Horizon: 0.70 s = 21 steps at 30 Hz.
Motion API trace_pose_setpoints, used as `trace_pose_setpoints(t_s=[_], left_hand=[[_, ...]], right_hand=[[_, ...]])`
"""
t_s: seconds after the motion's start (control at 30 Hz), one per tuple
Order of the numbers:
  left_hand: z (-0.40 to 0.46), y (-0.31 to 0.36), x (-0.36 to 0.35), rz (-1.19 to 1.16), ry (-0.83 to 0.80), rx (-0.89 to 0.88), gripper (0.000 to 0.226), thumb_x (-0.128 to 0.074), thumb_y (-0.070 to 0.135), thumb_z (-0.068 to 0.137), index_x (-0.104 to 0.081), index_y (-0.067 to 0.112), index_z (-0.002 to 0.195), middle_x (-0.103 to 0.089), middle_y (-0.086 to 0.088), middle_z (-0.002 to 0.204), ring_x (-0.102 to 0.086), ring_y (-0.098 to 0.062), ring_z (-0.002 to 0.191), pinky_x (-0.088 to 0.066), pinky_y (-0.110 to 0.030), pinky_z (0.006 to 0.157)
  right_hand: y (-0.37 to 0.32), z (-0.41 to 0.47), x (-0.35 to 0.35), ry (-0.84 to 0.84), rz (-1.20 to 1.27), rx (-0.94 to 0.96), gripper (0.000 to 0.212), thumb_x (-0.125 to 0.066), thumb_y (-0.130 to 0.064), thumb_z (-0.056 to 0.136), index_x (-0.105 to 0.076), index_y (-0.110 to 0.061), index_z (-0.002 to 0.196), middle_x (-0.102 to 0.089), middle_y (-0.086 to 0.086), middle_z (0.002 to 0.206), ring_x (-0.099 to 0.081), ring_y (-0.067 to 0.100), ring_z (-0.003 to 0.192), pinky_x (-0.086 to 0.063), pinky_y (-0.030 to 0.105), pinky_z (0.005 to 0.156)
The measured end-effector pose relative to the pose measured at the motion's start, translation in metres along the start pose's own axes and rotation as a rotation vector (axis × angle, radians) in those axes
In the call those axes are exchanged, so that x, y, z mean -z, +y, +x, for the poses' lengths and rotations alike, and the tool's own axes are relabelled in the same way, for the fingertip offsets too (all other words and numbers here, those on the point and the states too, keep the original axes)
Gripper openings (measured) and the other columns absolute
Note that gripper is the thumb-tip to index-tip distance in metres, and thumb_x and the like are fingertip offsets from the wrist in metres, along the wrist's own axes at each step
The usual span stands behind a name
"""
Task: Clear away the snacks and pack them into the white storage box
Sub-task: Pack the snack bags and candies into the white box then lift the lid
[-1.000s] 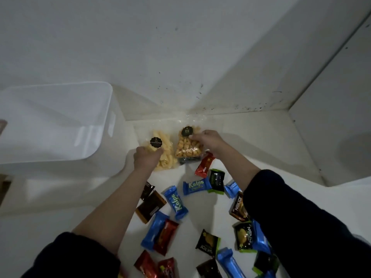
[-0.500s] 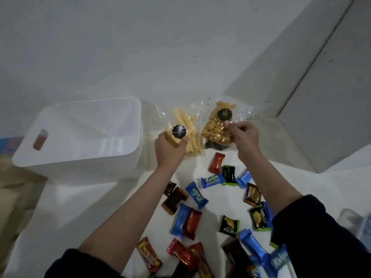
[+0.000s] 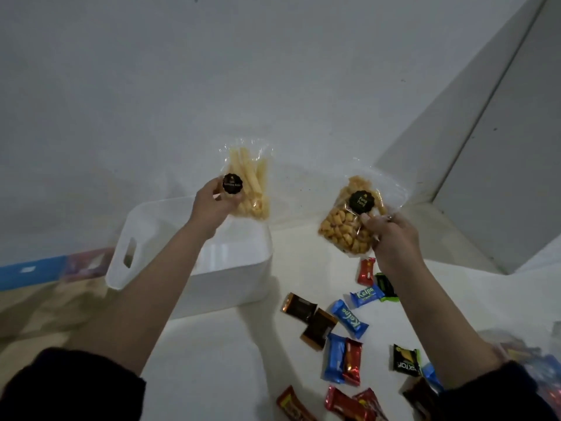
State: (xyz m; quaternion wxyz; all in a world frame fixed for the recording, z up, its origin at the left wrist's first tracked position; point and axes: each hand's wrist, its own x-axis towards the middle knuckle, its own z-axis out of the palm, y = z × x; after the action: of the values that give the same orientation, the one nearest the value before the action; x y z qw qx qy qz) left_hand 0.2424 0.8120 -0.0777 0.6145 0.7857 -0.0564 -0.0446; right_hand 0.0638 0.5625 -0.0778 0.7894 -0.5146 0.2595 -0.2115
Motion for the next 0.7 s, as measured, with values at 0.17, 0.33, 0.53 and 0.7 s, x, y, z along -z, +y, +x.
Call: trace_pose_setpoints(t_s=[0.17,0.33,0.53,0.7], left_hand=[[0.038,-0.044,0.034,0.041,-0.274,0.148,0.042,-0.066,0.001,0.083,-0.057,0.023,0.118,-0.06,0.007,0.103,-0.058,-0.009,0.087,-0.05,-0.027,0.071],[0.07,-0.094,0.038,0.079,-0.473,0.289,0.05,-0.063,-0.008,0.082,-0.057,0.021,0.122,-0.066,0.004,0.102,-0.062,-0.014,0.093,-0.053,-0.026,0.079],[0.086,-0.138,0.008,0.274,-0.469,0.258,0.036,-0.072,0.0,0.078,-0.067,0.02,0.107,-0.063,-0.004,0.092,-0.057,-0.018,0.086,-0.048,-0.025,0.07],[0.095,-0.142,0.001,0.696,-0.355,0.168,0.064,-0.072,0.036,0.08,-0.052,0.004,0.131,-0.055,-0.012,0.133,-0.056,-0.026,0.117,-0.046,-0.032,0.093]], right_hand=[[0.017,0.006,-0.003,-0.025,-0.025,-0.072,0.037,-0.062,0.004,0.082,-0.058,-0.005,0.118,-0.067,0.015,0.109,-0.067,0.031,0.1,-0.059,0.045,0.077],[0.041,0.029,0.002,0.035,-0.035,-0.15,0.042,-0.062,0.003,0.08,-0.058,-0.006,0.12,-0.065,0.016,0.115,-0.063,0.038,0.106,-0.053,0.058,0.083],[0.057,0.037,-0.01,0.01,-0.093,-0.192,0.028,-0.057,0.004,0.084,-0.055,-0.009,0.109,-0.061,0.022,0.117,-0.058,0.042,0.108,-0.051,0.03,0.05],[0.044,0.029,-0.037,0.047,-0.083,-0.117,0.029,-0.062,0.002,0.083,-0.058,-0.006,0.11,-0.066,0.013,0.11,-0.062,0.037,0.109,-0.057,0.044,0.073]])
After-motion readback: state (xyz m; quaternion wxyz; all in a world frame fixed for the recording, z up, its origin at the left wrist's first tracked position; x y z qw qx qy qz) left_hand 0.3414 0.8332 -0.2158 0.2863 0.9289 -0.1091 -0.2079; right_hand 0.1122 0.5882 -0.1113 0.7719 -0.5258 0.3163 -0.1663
